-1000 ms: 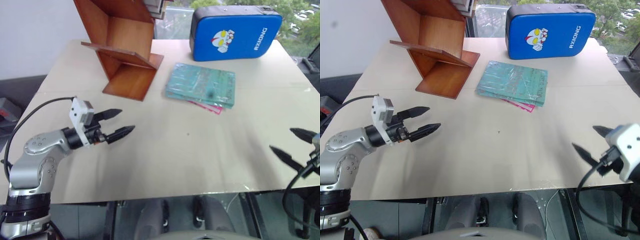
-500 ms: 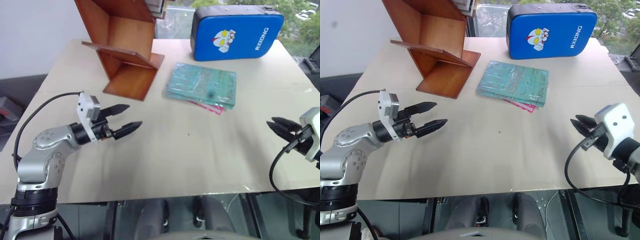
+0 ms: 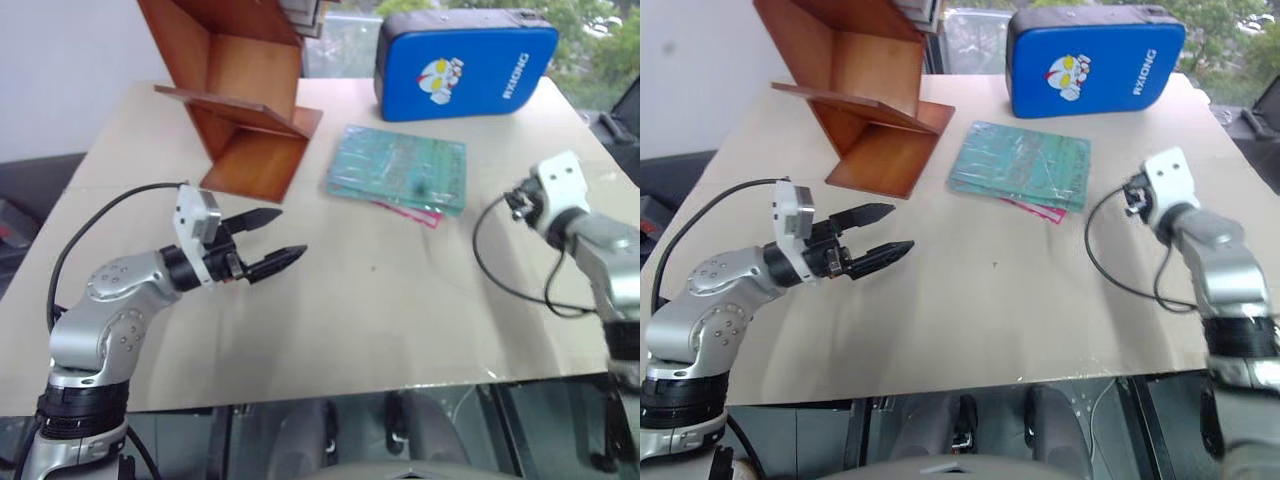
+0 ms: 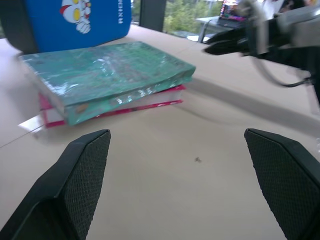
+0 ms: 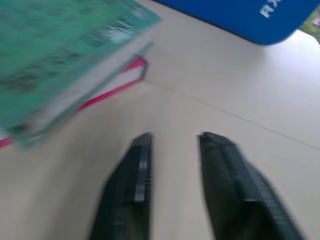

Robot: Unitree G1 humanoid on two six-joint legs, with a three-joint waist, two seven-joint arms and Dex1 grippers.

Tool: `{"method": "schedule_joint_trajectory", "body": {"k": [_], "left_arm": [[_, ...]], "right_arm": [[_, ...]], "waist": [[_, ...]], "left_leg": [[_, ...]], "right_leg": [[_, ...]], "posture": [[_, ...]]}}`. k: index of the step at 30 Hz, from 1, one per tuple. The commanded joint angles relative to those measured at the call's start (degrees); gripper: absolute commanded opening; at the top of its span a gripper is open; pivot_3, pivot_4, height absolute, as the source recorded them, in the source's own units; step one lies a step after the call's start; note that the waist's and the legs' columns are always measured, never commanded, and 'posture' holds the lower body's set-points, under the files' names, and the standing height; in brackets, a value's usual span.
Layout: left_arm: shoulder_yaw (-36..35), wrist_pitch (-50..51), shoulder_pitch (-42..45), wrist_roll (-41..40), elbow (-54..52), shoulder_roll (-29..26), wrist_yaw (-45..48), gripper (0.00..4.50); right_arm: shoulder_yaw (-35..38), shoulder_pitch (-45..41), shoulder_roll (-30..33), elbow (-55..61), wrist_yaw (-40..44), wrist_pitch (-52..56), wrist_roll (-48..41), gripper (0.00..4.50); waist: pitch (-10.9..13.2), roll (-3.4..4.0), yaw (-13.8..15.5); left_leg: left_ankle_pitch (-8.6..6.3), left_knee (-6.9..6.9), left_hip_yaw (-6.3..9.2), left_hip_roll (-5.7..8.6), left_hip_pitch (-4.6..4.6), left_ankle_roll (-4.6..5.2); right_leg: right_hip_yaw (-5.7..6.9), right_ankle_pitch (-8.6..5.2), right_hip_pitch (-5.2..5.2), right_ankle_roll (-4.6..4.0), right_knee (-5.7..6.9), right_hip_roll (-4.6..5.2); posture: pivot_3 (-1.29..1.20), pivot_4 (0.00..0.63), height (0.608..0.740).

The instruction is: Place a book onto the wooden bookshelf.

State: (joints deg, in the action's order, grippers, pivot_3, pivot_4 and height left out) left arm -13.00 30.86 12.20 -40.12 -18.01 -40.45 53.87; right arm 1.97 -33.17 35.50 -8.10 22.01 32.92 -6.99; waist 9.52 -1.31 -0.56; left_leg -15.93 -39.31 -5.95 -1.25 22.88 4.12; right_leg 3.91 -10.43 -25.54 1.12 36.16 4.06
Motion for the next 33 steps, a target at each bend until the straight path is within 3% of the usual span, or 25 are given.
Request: {"method": "schedule_joint_trajectory", "body": {"k": [1, 8, 17, 25, 30, 33], "left_arm": [[-1.16, -0.22, 0.39, -1.01, -2.54, -0.51, -0.41, 4.5], [-1.43, -0.03, -0.56, -2.57, -4.54, 0.1, -1.21, 4.5], [-2.27, 3.23, -2.1, -9.15, -7.16, -1.17, 1.24, 4.5], [-1.59, 3.82, -1.25, -10.08, -7.07, -2.2, 1.61, 4.5], [-1.07, 4.68, -0.36, -8.29, -5.14, -0.01, -4.89, 4.5], [-0.37, 9.83, 2.18, -9.77, -3.36, 4.66, -15.78, 4.5]], "right_arm": [[-1.5, -3.45, -1.99, -6.23, 0.74, -6.36, 1.99, 0.01], [-3.4, -4.29, -7.07, -8.35, 5.72, -10.21, 0.89, 0.01], [-5.16, 0.67, -9.65, 2.98, 9.31, -8.1, -0.19, 0.01], [-6.65, 1.83, -12.18, 8.08, 8.98, -4.95, -0.42, 0.01], [-7.77, 3.49, -13.65, 11.18, 9.26, -4.12, -0.61, 0.01], [-7.39, 6.15, -13.21, 16.42, 9.29, -2.14, -1.46, 0.01]], "waist": [[0.0, 0.0, -0.05], [0.02, 0.03, -0.11], [0.02, 0.05, -0.2], [0.03, 0.06, -0.21], [0.03, 0.06, -0.15], [0.03, 0.06, 0.1]], "left_leg": [[0.0, 0.02, 0.02, 0.0, 0.01, 0.0], [-0.01, 0.06, 0.01, 0.0, 0.06, 0.0], [-0.01, 0.04, 0.02, -0.02, 0.0, -0.01], [-0.01, 0.03, 0.01, -0.01, -0.02, -0.02], [0.0, 0.03, 0.01, 0.0, -0.02, -0.02], [0.0, 0.02, 0.02, 0.02, -0.01, -0.02]], "right_leg": [[0.02, 0.0, 0.0, 0.0, 0.0, 0.0], [0.04, 0.01, 0.01, 0.01, -0.11, 0.03], [0.04, 0.01, 0.01, 0.01, -0.01, 0.04], [0.03, 0.0, 0.01, 0.0, 0.03, 0.03], [0.04, 0.01, 0.01, 0.0, 0.03, 0.04], [0.04, 0.01, 0.02, 0.0, 0.03, 0.06]], "posture": [[0.0, 0.15, 0.738], [0.0, 0.15, 0.738], [0.0, 0.15, 0.738], [0.0, 0.15, 0.738], [0.0, 0.15, 0.738], [0.0, 0.15, 0.738]]}}
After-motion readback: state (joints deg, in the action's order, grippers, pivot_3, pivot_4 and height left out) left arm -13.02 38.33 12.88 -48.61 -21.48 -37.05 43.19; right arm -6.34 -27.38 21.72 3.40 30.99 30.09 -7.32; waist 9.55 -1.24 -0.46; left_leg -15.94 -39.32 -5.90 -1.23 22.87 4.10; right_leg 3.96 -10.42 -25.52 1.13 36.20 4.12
